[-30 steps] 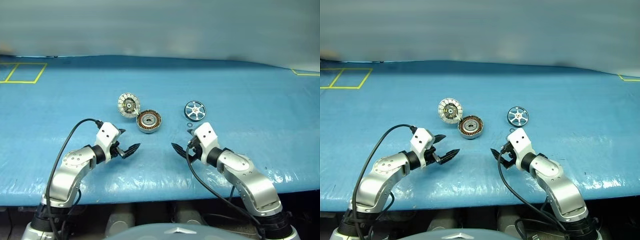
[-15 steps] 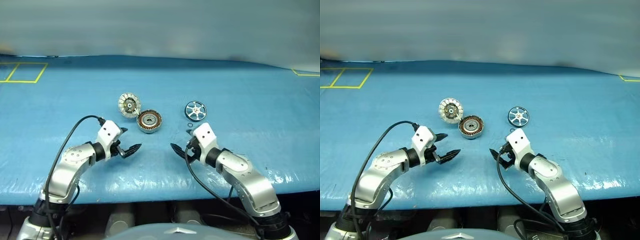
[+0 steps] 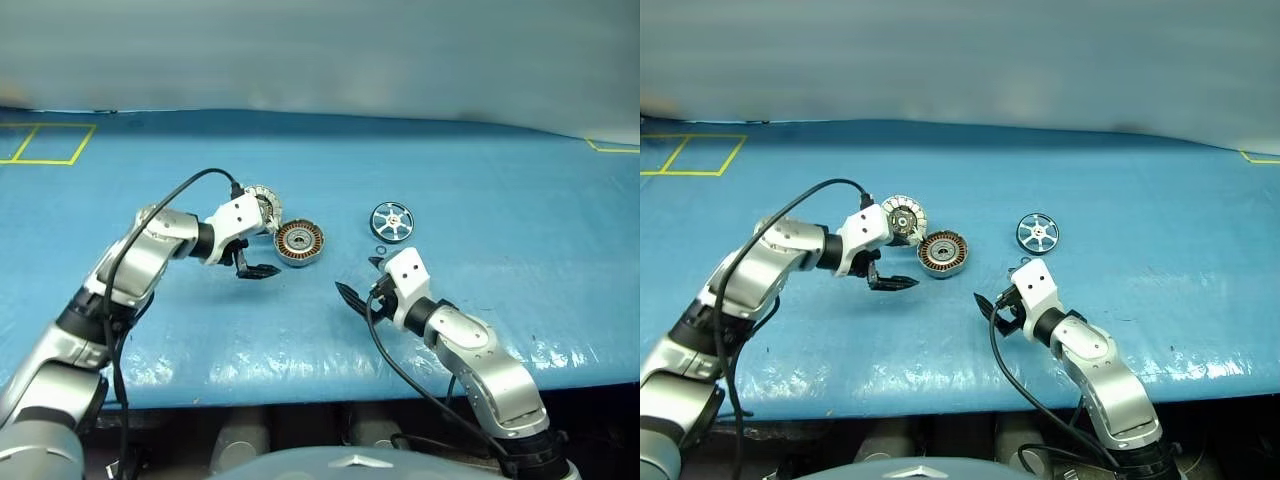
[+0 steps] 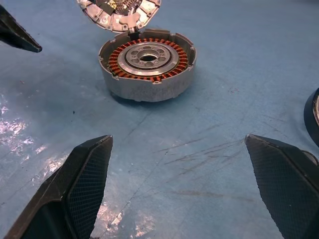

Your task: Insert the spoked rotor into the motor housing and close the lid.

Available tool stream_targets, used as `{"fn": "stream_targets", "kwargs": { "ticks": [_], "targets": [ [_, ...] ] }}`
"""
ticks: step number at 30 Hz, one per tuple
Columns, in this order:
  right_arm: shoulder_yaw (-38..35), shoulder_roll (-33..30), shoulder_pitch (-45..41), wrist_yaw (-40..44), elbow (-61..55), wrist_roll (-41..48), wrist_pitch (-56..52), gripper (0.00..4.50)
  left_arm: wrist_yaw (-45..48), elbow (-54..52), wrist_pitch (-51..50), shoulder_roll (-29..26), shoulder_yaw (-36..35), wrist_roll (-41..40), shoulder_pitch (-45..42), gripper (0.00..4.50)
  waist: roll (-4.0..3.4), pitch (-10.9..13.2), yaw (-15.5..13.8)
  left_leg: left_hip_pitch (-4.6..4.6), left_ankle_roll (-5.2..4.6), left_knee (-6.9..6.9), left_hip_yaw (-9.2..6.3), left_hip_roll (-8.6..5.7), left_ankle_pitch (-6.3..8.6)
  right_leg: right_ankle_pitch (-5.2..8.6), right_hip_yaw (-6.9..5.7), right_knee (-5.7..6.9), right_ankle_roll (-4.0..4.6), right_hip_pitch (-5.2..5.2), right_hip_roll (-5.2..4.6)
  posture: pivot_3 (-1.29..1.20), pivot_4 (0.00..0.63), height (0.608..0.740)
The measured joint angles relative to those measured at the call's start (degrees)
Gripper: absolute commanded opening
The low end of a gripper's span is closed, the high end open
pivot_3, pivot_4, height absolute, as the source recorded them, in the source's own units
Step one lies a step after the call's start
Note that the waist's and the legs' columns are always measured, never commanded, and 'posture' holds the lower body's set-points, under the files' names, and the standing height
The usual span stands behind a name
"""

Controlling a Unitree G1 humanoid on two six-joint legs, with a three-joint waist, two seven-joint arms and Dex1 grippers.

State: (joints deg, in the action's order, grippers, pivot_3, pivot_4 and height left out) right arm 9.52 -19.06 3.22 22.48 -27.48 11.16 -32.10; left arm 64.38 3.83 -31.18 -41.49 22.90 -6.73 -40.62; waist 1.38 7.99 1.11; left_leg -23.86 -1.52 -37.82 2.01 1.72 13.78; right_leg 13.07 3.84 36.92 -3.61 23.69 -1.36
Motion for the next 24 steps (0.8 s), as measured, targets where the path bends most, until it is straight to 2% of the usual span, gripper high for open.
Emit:
{"fn": "stream_targets", "kwargs": {
  "ticks": [5,12,24],
  "targets": [
    [-0.5,2.0,2.9,-0.6,0.4,-0.4,5.9,4.48,5.2,13.1,5.1,4.8,4.6,4.6,-9.7,4.50,0.01,0.0,0.0,-0.11,-0.04,-0.04,-0.06,-0.06,0.02,0.01,0.02,-0.01,-0.03,0.03,0.01,0.00,0.150,0.740],
    [-0.5,3.7,6.5,-2.1,0.7,-1.7,9.5,4.48,10.8,27.7,15.5,10.6,9.5,11.3,-16.9,4.50,0.02,0.0,0.1,-0.16,-0.06,-0.08,-0.12,-0.07,0.03,0.01,0.02,0.02,-0.01,0.04,0.02,0.00,0.150,0.740],
    [-0.5,5.4,9.1,-4.8,0.9,-2.3,10.5,4.48,15.6,39.1,33.7,14.3,9.7,15.7,-18.7,4.50,0.03,0.0,0.0,-0.23,-0.10,-0.21,-0.17,-0.09,0.05,-0.06,0.03,0.04,0.03,0.04,0.00,0.00,0.150,0.740]
  ]
}}
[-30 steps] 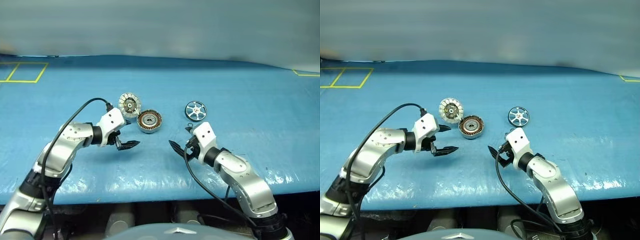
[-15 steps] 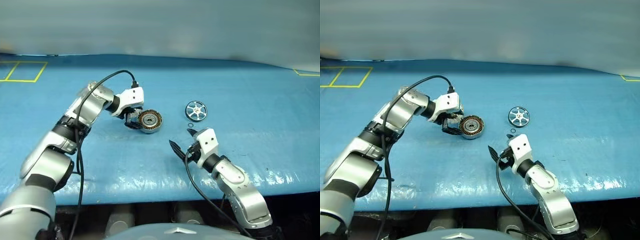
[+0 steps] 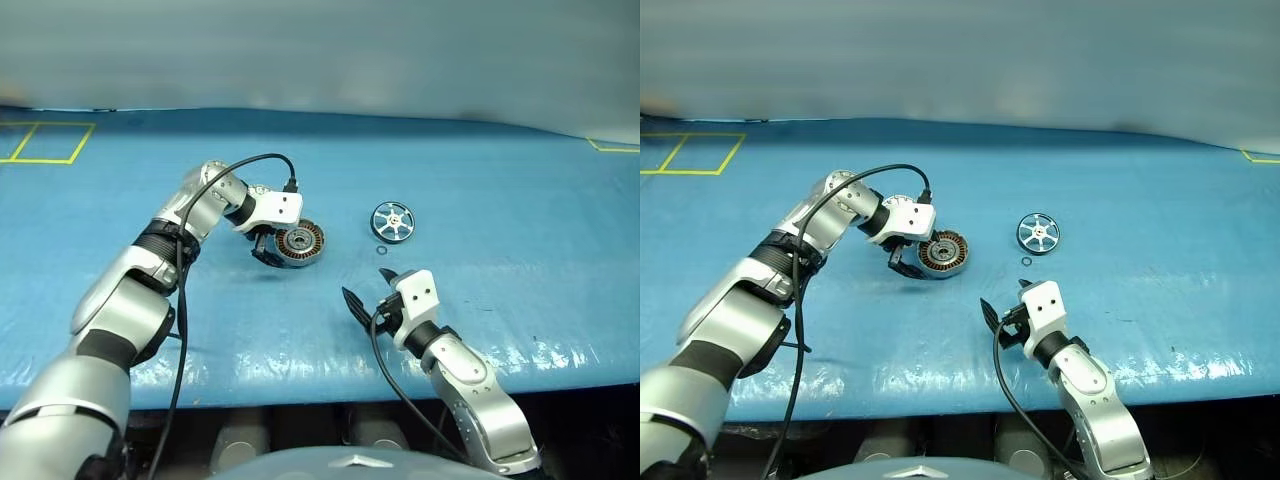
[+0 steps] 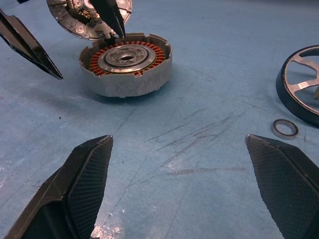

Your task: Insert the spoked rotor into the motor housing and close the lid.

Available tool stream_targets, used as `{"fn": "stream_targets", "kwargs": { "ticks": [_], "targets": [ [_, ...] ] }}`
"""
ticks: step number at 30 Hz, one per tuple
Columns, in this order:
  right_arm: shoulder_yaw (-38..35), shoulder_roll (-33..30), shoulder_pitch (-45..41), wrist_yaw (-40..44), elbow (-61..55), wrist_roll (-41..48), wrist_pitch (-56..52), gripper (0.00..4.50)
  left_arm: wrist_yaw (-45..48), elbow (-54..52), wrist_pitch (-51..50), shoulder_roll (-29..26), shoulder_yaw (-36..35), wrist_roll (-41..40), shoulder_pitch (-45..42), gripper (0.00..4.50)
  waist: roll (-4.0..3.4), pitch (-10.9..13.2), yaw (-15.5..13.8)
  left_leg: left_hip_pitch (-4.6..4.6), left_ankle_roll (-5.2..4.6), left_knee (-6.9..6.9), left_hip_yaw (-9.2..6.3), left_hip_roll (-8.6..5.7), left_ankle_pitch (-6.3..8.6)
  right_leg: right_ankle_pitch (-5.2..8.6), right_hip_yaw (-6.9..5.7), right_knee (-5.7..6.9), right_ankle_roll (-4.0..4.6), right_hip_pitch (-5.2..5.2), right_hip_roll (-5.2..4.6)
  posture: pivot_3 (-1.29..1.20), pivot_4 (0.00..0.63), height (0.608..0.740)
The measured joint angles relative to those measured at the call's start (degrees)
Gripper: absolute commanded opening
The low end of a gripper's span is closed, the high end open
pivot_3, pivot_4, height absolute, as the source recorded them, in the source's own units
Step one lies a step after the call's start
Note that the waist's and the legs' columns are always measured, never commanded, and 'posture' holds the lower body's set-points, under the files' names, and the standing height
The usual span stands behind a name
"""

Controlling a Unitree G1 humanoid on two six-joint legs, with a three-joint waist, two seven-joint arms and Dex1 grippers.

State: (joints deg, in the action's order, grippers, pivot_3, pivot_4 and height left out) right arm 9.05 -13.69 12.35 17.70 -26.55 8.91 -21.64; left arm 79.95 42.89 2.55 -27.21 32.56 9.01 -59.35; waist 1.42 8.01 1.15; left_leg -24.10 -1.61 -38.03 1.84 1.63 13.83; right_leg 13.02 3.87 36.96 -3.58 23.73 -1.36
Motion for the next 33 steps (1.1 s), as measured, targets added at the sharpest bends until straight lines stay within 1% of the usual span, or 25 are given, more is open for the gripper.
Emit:
{"fn": "stream_targets", "kwargs": {
  "ticks": [4,8,14,22,26,27,28,29,33],
  "targets": [
    [-0.1,0.1,0.1,-0.3,0.0,-0.1,0.0,4.48,0.1,2.9,3.1,1.4,-0.3,0.4,-0.5,4.50,0.00,0.0,0.0,-0.04,-0.01,-0.06,-0.02,0.00,0.01,-0.01,-0.01,0.01,-0.02,0.00,0.00,0.00,0.150,0.740],
    [-0.5,0.2,0.1,-0.4,0.0,-0.1,0.0,4.48,0.0,5.5,4.0,3.0,-0.3,2.0,-2.5,4.50,0.01,0.0,-0.1,-0.08,-0.02,-0.10,-0.05,-0.02,0.01,-0.03,-0.02,0.01,-0.06,0.00,0.01,0.00,0.150,0.740],
    [-0.5,0.5,0.3,-0.6,0.0,-0.3,0.1,4.48,0.2,8.5,3.4,4.8,-0.3,3.9,-3.6,4.50,0.01,0.0,0.0,-0.08,-0.03,-0.10,-0.07,-0.02,0.01,-0.05,-0.03,0.01,-0.06,0.01,0.01,0.00,0.150,0.740],
    [-0.6,0.8,0.5,-1.1,0.0,-0.5,0.1,4.48,2.4,9.3,1.4,5.3,-0.3,6.3,-4.2,4.50,0.01,0.0,0.1,-0.09,-0.03,-0.12,-0.08,-0.02,0.01,-0.07,-0.03,0.03,-0.04,0.00,0.02,0.00,0.150,0.740],
    [-0.6,0.9,0.5,-1.4,0.0,-0.5,0.1,4.48,2.0,10.0,1.1,5.8,-0.3,7.2,-4.5,4.50,0.01,0.0,0.0,-0.08,-0.03,-0.16,-0.11,-0.02,0.01,-0.07,-0.03,0.05,-0.04,-0.02,0.02,0.00,0.150,0.740],
    [-0.6,0.9,0.5,-1.4,0.0,-0.5,0.1,4.50,1.7,10.3,0.7,6.1,-0.3,7.4,-4.6,4.22,0.01,0.0,0.0,-0.08,-0.03,-0.18,-0.12,-0.02,0.01,-0.07,-0.03,0.07,-0.06,-0.02,0.02,0.00,0.150,0.740],
    [-0.6,0.9,0.5,-1.4,0.0,-0.5,0.1,4.50,1.4,10.4,0.6,6.3,-0.3,7.6,-4.7,4.14,0.01,0.0,0.0,-0.08,-0.03,-0.20,-0.12,-0.02,0.01,-0.07,-0.03,0.08,-0.06,-0.03,0.01,0.00,0.150,0.740],
    [-0.6,0.9,0.5,-1.4,0.0,-0.5,0.1,4.50,1.1,10.7,0.6,6.6,-0.3,8.1,-4.8,3.95,0.01,0.0,0.0,-0.07,-0.03,-0.22,-0.12,-0.03,0.01,-0.07,-0.03,0.09,-0.08,-0.04,0.02,0.00,0.150,0.740],
    [-0.6,1.0,0.5,-1.5,0.0,-0.6,0.1,4.50,-1.1,11.4,0.8,7.1,-0.3,9.2,-4.8,2.69,0.01,0.0,0.2,-0.02,-0.04,-0.25,-0.14,-0.02,0.00,-0.07,-0.01,0.16,-0.09,-0.07,0.02,0.00,0.150,0.740]
  ]
}}
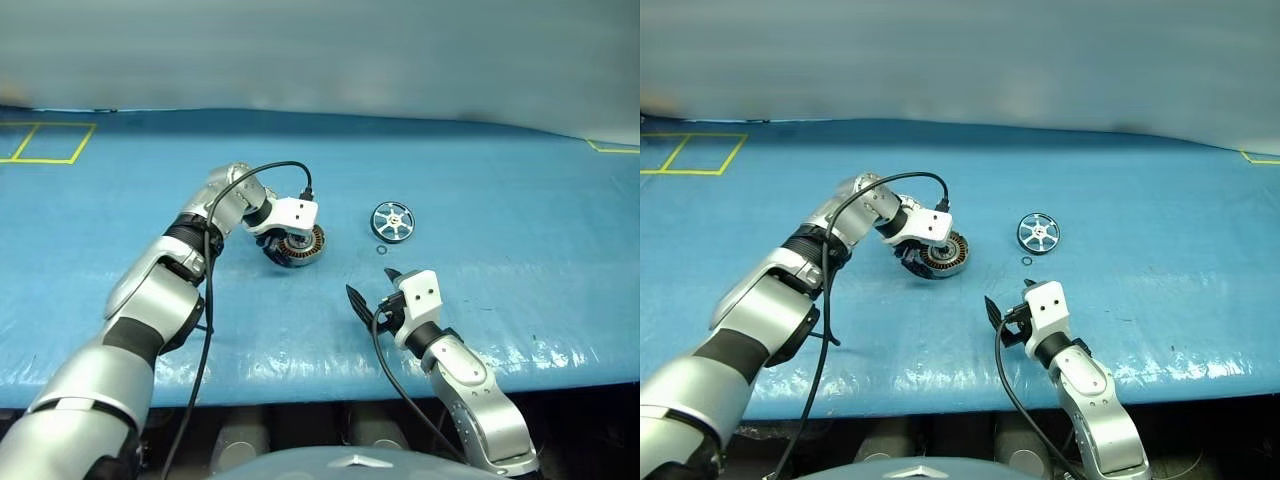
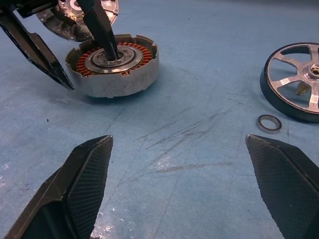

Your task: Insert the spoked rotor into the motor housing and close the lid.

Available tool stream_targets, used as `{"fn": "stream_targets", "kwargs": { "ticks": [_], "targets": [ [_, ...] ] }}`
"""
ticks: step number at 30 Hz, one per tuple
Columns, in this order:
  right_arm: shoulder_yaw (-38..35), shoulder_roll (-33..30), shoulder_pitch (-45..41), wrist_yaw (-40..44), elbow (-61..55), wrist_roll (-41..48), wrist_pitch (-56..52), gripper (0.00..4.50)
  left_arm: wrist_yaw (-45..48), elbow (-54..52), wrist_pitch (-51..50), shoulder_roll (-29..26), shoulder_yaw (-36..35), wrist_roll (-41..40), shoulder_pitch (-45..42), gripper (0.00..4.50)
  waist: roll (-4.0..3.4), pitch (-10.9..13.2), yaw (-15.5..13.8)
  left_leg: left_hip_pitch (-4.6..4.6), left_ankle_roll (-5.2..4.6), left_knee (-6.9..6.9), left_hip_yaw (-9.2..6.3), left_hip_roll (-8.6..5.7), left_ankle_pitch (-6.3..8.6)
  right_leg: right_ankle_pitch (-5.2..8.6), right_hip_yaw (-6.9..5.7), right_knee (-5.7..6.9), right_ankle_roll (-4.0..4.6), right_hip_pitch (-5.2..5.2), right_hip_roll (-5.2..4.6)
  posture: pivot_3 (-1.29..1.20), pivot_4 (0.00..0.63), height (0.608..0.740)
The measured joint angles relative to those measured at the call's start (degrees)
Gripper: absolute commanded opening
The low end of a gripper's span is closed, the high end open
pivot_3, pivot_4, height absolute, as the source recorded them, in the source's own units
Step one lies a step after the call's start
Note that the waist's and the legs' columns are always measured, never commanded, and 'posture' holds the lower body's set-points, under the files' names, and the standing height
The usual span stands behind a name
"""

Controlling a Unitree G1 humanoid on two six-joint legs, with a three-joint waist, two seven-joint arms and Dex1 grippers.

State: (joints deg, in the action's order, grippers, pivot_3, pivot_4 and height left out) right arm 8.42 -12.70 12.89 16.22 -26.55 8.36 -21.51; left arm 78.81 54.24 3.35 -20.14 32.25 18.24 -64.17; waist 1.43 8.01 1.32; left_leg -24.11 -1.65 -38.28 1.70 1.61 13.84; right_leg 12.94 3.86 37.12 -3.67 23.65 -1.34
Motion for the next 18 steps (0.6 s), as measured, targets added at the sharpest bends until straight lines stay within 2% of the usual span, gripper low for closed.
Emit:
{"fn": "stream_targets", "kwargs": {
  "ticks": [2,4,11,18],
  "targets": [
    [0.0,0.1,0.0,0.0,0.0,0.0,0.0,4.50,-0.4,0.2,0.5,0.6,0.0,0.8,0.0,2.14,0.01,0.0,-0.1,0.02,0.00,-0.02,0.01,0.00,0.00,0.00,0.00,0.04,0.00,-0.02,0.00,0.00,0.150,0.740],
    [-0.1,0.2,0.1,-0.1,0.0,0.0,0.0,4.50,-0.5,0.2,0.9,0.8,0.0,1.2,-0.2,1.93,-0.01,0.0,-0.1,0.15,0.00,-0.03,0.02,-0.01,0.00,0.02,0.01,0.05,0.00,-0.15,-0.01,0.00,0.150,0.740],
    [-0.3,0.3,0.4,-0.2,0.0,0.0,0.0,4.50,-1.3,0.9,2.2,1.0,0.0,2.2,-0.2,1.89,-0.01,0.0,-0.1,0.24,-0.04,-0.24,-0.01,0.01,-0.03,0.08,0.05,0.24,-0.11,-0.21,-0.02,0.00,0.150,0.740],
    [-0.3,0.4,0.2,-0.1,0.0,0.0,0.0,4.50,0.7,0.2,10.1,-1.5,0.0,2.5,0.5,1.89,0.00,0.0,0.1,0.22,-0.04,-0.34,0.01,0.00,-0.03,0.16,0.12,0.68,0.06,0.00,-0.03,0.00,0.150,0.740]
  ]
}}
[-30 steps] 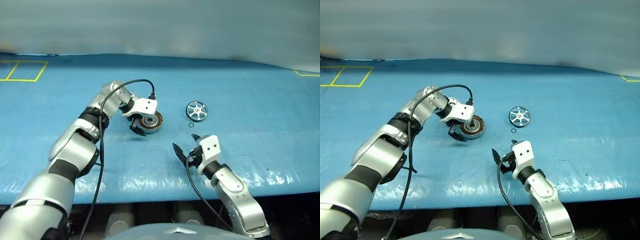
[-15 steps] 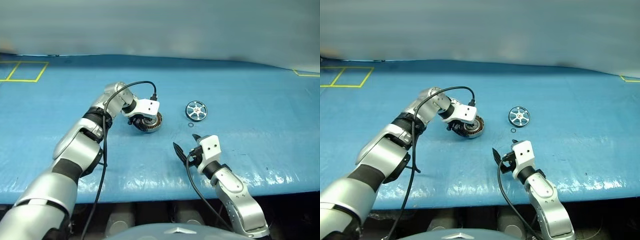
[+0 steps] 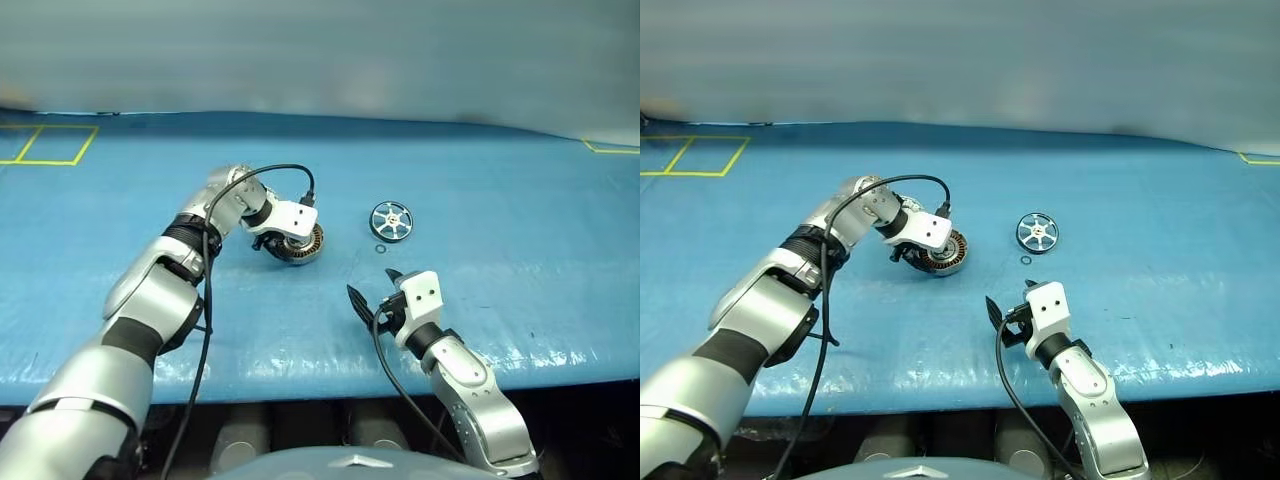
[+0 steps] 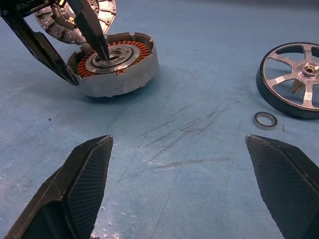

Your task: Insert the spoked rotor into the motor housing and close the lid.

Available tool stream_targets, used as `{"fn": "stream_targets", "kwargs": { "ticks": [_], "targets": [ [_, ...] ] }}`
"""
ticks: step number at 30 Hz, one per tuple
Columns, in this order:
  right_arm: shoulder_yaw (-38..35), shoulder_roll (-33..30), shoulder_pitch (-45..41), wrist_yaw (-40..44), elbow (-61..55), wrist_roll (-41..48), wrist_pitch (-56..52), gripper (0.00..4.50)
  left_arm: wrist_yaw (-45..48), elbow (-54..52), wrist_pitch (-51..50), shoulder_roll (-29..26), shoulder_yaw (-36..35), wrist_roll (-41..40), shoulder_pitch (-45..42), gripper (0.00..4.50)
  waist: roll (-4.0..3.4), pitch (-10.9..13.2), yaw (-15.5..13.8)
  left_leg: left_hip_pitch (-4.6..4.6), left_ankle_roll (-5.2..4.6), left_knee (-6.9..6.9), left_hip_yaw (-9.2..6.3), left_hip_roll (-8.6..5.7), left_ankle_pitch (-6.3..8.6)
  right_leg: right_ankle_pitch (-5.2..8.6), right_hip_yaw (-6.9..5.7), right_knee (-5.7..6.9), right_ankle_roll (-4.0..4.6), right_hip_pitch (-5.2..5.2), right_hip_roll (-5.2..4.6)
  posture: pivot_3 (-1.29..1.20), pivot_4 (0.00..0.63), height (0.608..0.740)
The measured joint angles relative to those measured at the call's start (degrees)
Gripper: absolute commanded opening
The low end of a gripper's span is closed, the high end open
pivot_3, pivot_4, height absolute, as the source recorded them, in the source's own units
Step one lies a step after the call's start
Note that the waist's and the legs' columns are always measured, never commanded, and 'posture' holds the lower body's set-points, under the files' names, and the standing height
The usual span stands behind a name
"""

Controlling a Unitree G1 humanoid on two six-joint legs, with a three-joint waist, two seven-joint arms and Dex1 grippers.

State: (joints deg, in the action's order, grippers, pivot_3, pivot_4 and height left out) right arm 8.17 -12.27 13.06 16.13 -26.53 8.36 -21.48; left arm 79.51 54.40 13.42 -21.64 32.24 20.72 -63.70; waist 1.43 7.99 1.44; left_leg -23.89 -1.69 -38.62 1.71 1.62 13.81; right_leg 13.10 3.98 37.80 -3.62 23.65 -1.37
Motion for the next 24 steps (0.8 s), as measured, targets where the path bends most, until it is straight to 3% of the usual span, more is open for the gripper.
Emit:
{"fn": "stream_targets", "kwargs": {
  "ticks": [12,24],
  "targets": [
    [0.1,-0.2,-1.1,0.4,1.1,0.0,-0.2,4.50,12.2,-7.5,17.5,-7.6,-0.5,-7.9,6.0,1.89,0.02,0.0,0.1,-0.06,0.00,0.00,-0.01,0.01,0.00,0.00,-0.02,0.04,0.18,0.05,-0.02,0.00,0.150,0.740],
    [0.4,-0.2,-1.3,1.1,1.1,0.0,-0.3,4.50,12.9,-9.9,35.0,-10.3,4.6,-6.8,5.6,1.89,0.02,0.0,-0.1,-0.06,0.00,-0.03,0.02,0.00,0.00,0.02,-0.04,0.04,0.15,0.02,-0.01,0.00,0.150,0.740]
  ]
}}
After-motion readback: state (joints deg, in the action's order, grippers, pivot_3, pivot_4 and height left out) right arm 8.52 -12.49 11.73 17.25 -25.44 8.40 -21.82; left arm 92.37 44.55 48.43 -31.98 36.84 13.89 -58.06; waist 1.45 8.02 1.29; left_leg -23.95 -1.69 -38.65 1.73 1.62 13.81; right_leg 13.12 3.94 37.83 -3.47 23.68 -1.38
